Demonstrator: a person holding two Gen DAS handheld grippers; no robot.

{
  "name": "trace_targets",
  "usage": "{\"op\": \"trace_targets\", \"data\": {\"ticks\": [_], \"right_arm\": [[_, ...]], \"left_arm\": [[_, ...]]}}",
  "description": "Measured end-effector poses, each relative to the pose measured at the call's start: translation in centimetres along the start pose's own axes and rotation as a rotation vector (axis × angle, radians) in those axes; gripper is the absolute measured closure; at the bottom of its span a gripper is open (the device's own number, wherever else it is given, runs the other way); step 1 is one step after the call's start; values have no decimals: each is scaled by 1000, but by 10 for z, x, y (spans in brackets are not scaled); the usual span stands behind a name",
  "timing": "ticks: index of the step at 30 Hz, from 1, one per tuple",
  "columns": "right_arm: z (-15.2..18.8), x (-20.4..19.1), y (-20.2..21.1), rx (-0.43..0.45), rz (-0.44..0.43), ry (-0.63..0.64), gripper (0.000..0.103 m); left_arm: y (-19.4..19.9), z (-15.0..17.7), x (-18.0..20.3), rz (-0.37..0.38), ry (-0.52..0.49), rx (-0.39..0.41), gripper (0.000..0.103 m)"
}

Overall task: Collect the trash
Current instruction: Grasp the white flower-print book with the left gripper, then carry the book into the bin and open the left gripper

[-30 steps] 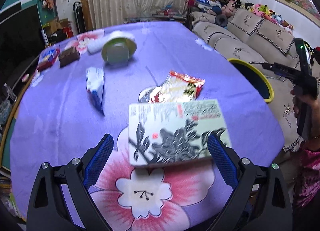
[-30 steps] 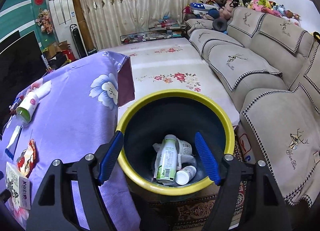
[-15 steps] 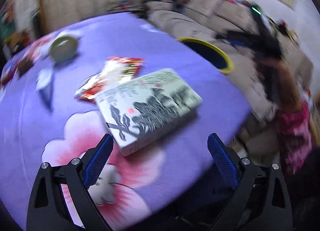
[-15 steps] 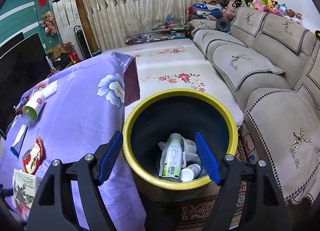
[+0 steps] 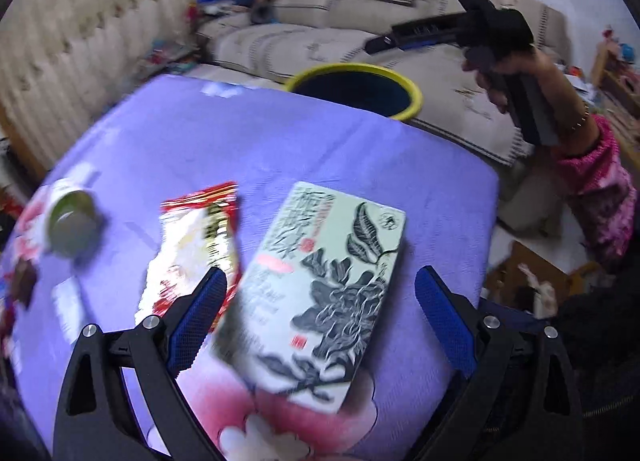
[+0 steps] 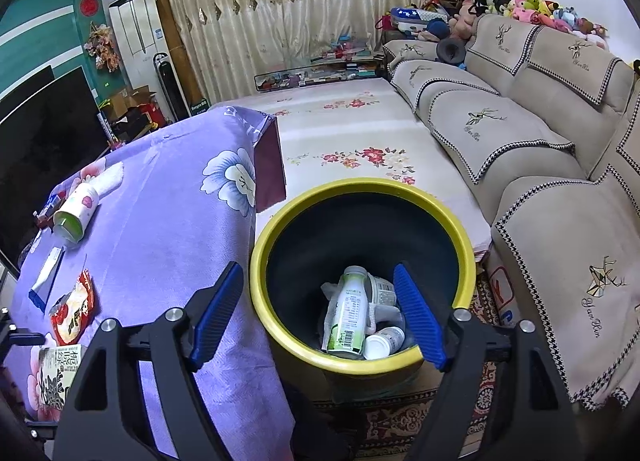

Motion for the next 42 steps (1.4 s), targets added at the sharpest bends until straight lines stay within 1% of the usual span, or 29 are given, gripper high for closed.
{"op": "trace_targets", "data": {"ticks": [5,10,12,13,14,19,22,24,28,31,33,36,38,40,42], "right_arm": [[0,7,1,-3,10,-12,29],[4,8,-3,-17,3,-19,29],[6,8,-5,-21,-2,-21,29],[7,7,-5,-22,-3,-22,29],[7,7,-6,-24,-4,-22,29],[8,7,-12,-35,-20,-28,29],[9,8,-11,-34,-31,-33,29],[9,11,-9,-28,-33,-41,29],[6,20,-4,-9,-30,-57,29],[4,31,2,8,-13,-73,29],[4,38,5,15,-1,-83,29],[4,53,12,26,28,-99,29],[5,66,17,36,57,-112,29],[6,79,23,46,82,-123,29],[6,91,27,54,103,-136,29]], "left_arm": [[-15,-8,-2,22,-70,-37,9],[-23,-9,8,60,-134,-69,10],[-26,-8,13,69,-151,-80,15],[-27,-8,15,62,-158,-81,21],[-28,-8,16,59,-161,-83,25],[-26,-8,17,28,-147,-77,27],[-15,-12,16,38,-123,-60,27],[-5,-20,15,31,-117,-41,27],[12,-41,8,-6,-103,-9,27],[19,-67,2,-37,-93,21,27],[18,-86,1,-45,-91,38,27],[13,-119,3,-34,-86,58,27],[2,-148,5,-23,-90,67,27],[-12,-171,7,-5,-90,68,27],[-32,-199,13,31,-89,64,27]]}}
Point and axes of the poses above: each gripper's, at about its wrist camera, not at the fingertips, and y roughly against the way its jaws point, x to its right, z to its underside, the point moved 8 cm from there along -y, roughly the way its jaws point
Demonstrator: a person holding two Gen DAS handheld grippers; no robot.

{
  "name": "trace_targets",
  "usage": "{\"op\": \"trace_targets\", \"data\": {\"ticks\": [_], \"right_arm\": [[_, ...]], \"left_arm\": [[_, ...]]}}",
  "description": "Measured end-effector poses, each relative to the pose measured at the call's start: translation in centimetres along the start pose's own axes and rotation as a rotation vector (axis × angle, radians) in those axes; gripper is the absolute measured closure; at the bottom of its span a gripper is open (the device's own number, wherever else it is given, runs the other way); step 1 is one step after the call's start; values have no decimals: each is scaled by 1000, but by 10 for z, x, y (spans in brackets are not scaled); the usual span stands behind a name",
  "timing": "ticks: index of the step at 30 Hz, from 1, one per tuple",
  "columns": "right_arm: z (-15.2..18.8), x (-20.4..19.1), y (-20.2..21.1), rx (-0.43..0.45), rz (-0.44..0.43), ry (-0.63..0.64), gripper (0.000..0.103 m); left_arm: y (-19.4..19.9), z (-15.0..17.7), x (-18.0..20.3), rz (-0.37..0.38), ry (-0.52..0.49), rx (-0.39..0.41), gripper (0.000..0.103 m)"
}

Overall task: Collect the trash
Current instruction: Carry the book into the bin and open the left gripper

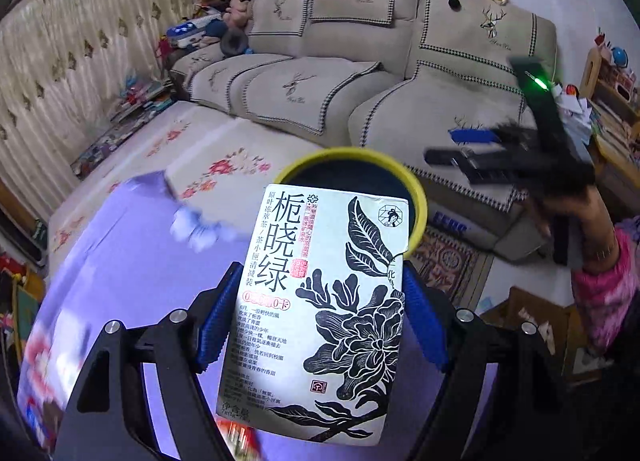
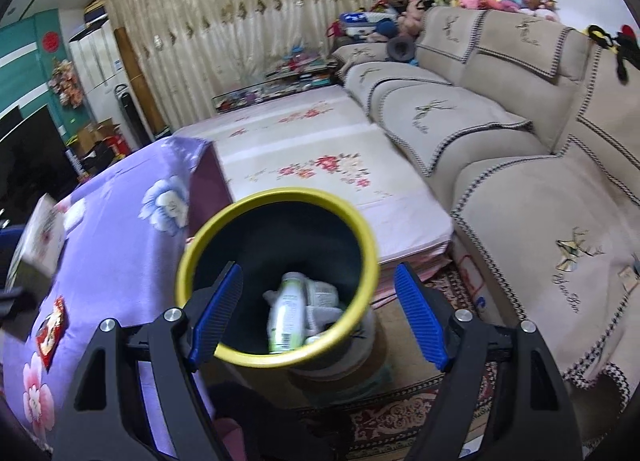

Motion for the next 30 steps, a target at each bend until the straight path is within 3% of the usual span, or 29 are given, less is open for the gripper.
{"op": "trace_targets", "data": {"ticks": [7,14,19,22,25,30], "right_arm": [[3,43,7,6,54,-61,29],[10,76,8,0,82,-113,29],[13,82,4,-10,85,-132,29],[13,78,5,-9,77,-131,29],[12,71,9,-3,66,-123,29],[12,52,11,-5,42,-102,29]], "left_arm": [[-84,-60,13,83,31,-57,27],[-156,-76,22,83,54,-133,27],[-185,-84,16,52,71,-155,27],[-182,-82,7,40,105,-153,25],[-153,-80,-3,13,131,-110,24],[-69,-66,-25,-87,188,16,19]]}}
Point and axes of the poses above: each gripper's, at about its wrist camera, not at the fingertips, and y roughly against the way its jaws point, x to its right, z to its underside, the point moved 8 cm from there along -y, roughly the way its jaws point
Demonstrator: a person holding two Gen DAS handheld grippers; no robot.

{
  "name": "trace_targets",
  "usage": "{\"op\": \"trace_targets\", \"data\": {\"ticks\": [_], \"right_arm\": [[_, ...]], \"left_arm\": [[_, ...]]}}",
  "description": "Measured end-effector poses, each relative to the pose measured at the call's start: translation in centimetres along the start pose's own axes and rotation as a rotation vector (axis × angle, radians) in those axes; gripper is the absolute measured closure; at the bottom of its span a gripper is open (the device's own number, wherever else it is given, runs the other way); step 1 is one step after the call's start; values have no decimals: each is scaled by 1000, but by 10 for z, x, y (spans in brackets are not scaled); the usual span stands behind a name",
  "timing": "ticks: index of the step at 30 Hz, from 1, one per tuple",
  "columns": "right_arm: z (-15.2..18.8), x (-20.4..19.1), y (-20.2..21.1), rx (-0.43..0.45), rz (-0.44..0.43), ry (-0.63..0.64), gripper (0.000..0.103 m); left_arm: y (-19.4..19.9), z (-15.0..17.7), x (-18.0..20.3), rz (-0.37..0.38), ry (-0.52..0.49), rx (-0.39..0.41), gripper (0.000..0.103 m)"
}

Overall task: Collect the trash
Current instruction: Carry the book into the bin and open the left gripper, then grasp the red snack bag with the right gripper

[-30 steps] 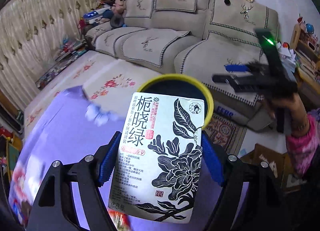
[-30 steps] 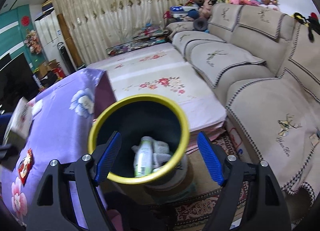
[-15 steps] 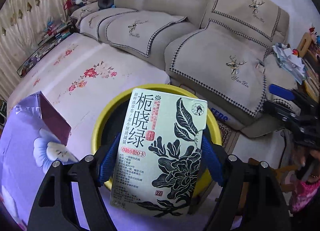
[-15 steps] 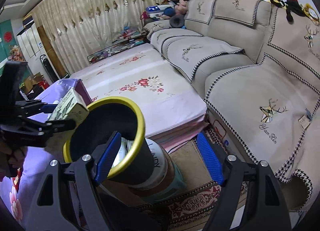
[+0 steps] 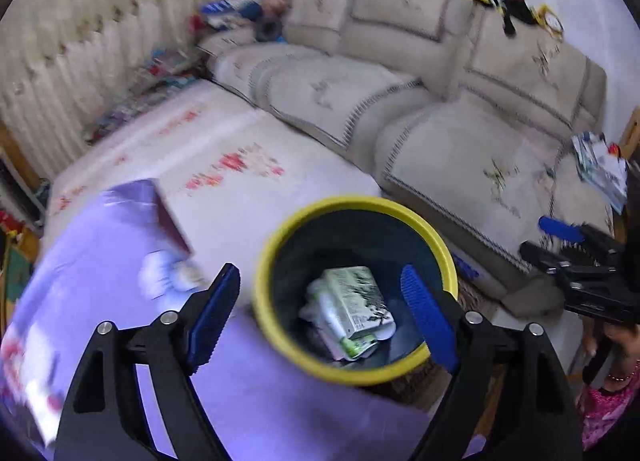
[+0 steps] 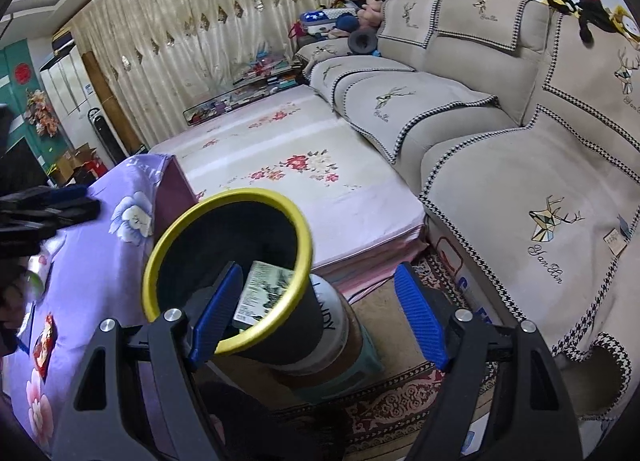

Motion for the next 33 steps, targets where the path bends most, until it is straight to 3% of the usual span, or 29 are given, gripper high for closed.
{"op": "trace_targets", "data": {"ticks": [7,13,18,25,29,33], "right_arm": [[7,-43,5,-10,-41,57,29],[14,-94,11,-17,-83,129,29],[31,-159,9,-49,-167,224,29],[75,-281,3,-146,-350,391,29],[101,-336,-2,-198,-415,461,29],[116,-360,-11,-245,-433,490,29]], "left_arm": [[128,55,-62,-198,141,163,12],[230,138,-117,-402,278,256,8],[296,210,-161,-523,432,298,6],[346,295,-194,-689,542,305,6],[349,324,-202,-687,579,282,6],[345,340,-208,-667,605,277,6]]}}
Point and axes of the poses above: each gripper's, at about its wrist camera, not at the fingertips, and y roughly against the way its jaws point, x to its right, z to its underside, the point moved 8 cm from there along -y, roughly the way its jaws point
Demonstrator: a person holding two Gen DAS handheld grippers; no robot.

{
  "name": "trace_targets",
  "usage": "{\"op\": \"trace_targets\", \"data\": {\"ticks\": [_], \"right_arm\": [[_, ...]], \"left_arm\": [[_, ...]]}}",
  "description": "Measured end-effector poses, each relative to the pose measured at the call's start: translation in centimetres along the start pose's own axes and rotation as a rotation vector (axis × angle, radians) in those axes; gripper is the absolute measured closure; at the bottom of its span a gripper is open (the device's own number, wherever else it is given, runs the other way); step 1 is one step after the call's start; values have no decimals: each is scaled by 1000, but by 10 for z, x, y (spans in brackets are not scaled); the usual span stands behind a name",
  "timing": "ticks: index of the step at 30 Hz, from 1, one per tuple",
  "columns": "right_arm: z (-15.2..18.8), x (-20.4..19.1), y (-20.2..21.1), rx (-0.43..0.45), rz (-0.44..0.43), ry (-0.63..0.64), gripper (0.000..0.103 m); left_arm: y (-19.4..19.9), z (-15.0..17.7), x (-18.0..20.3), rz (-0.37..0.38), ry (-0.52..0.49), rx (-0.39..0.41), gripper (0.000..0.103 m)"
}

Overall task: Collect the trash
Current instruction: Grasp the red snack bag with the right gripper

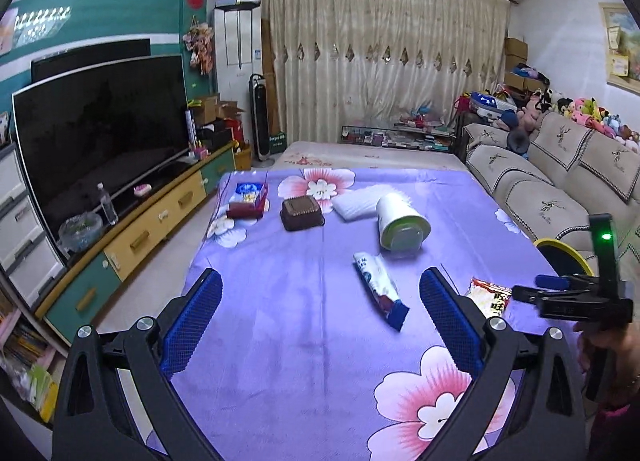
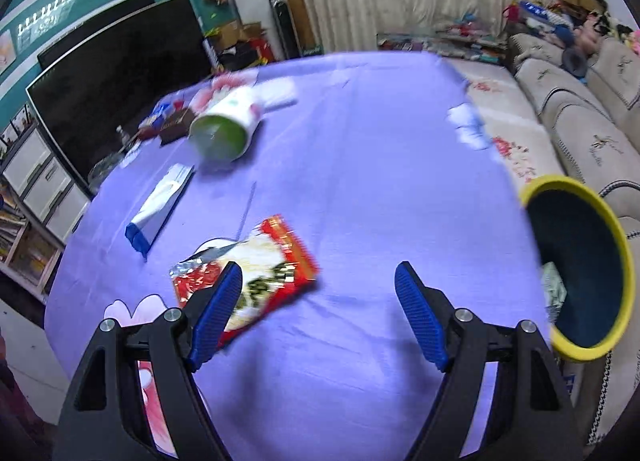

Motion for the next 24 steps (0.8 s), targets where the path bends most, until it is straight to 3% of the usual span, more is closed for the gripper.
{"op": "trace_targets", "data": {"ticks": [8,13,17,19,20,24], "right_arm": [[6,-18,-30,-66,1,8,29],[2,-27,-35,-65,-2,14,50],[2,-34,-37,-67,-38,5,85],[0,-36,-35,-57,-59,0,88],[0,-37,-34,-55,-66,1,98],[-6,-38,-20,-16,-80,-4,98]], "left_arm": [[-10,2,6,9,6,-7,6],[-20,5,5,6,6,-19,6],[-25,6,4,8,10,-25,6],[-27,7,4,8,8,-28,6],[-28,7,4,7,6,-29,6],[-31,8,6,6,3,-35,6]]}}
Point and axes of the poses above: each gripper's, at about its wrist camera, not at the fingertips, and y roughly against the way its jaws point, x to its right, z to its underside, the point moved 8 cm from there along -y, roughly the way its jaws point
